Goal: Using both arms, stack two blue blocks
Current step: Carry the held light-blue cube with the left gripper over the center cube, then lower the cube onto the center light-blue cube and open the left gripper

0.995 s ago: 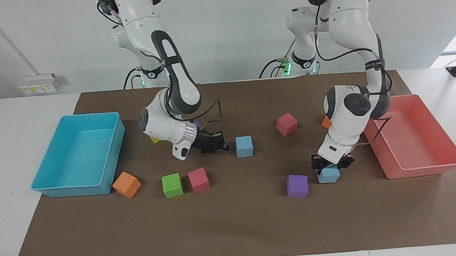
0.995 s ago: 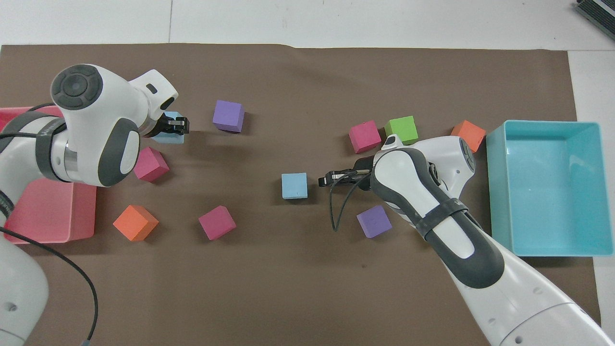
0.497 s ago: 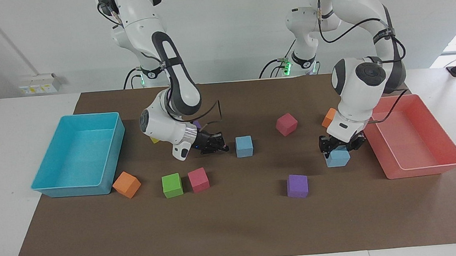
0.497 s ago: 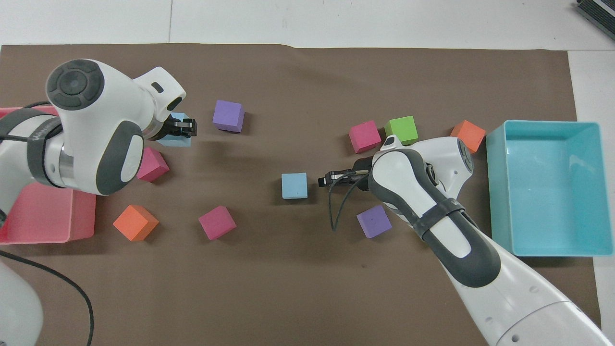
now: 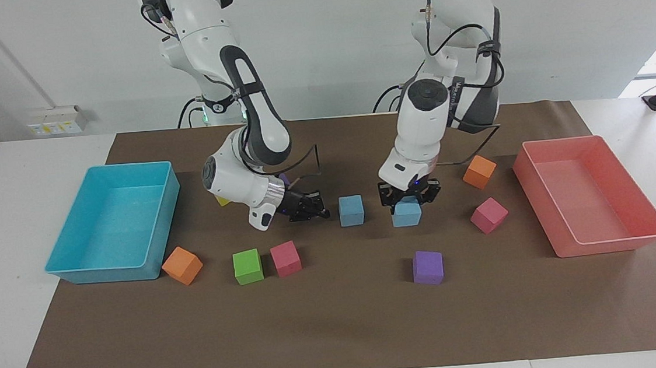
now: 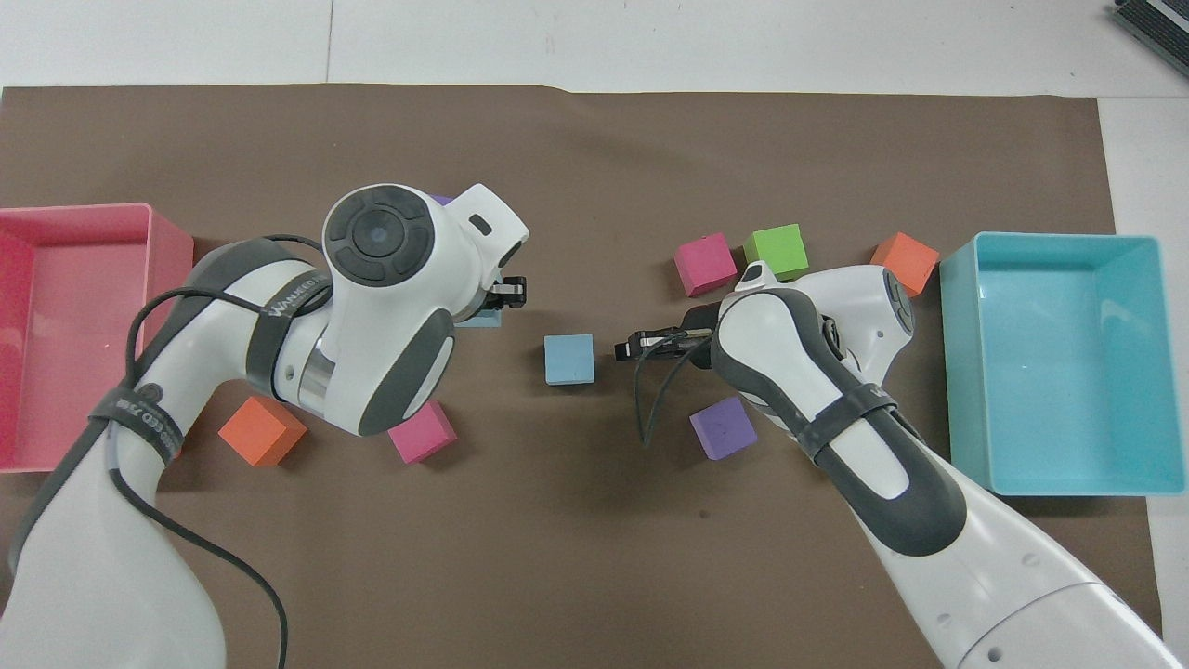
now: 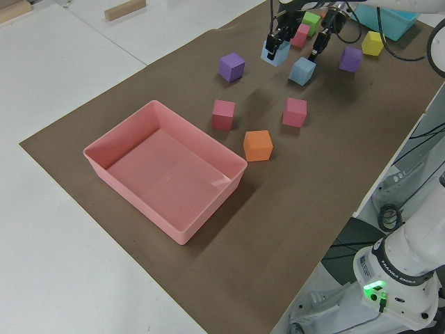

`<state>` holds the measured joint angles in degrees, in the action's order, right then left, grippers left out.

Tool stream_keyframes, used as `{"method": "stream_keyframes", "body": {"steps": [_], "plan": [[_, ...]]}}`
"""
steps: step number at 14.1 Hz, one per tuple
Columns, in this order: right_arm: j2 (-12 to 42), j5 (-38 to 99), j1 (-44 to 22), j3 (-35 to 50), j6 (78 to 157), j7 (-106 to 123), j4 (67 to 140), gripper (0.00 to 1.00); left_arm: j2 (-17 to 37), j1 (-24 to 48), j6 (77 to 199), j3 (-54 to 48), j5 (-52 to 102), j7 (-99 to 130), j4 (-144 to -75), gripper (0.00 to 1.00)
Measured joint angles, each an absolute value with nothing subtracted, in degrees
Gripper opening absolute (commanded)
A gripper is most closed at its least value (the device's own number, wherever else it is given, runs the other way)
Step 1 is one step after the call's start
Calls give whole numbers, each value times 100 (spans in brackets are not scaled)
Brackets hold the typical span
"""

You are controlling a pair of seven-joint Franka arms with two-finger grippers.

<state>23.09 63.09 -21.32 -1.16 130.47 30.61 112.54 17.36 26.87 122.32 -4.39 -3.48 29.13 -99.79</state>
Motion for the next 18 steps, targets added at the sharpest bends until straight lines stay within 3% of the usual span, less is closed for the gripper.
{"method": "stream_keyframes", "body": {"steps": [8,18], "plan": [[2309,6309,-2132,-116,13049,3061,11256,0,1906,3458,12307,-465,-317,3738,-9995,5],[2310,6309,-2132,-116,13049,3061,11256,0,2029,3543,12509,-442,-316,3885,-10091,6]]}}
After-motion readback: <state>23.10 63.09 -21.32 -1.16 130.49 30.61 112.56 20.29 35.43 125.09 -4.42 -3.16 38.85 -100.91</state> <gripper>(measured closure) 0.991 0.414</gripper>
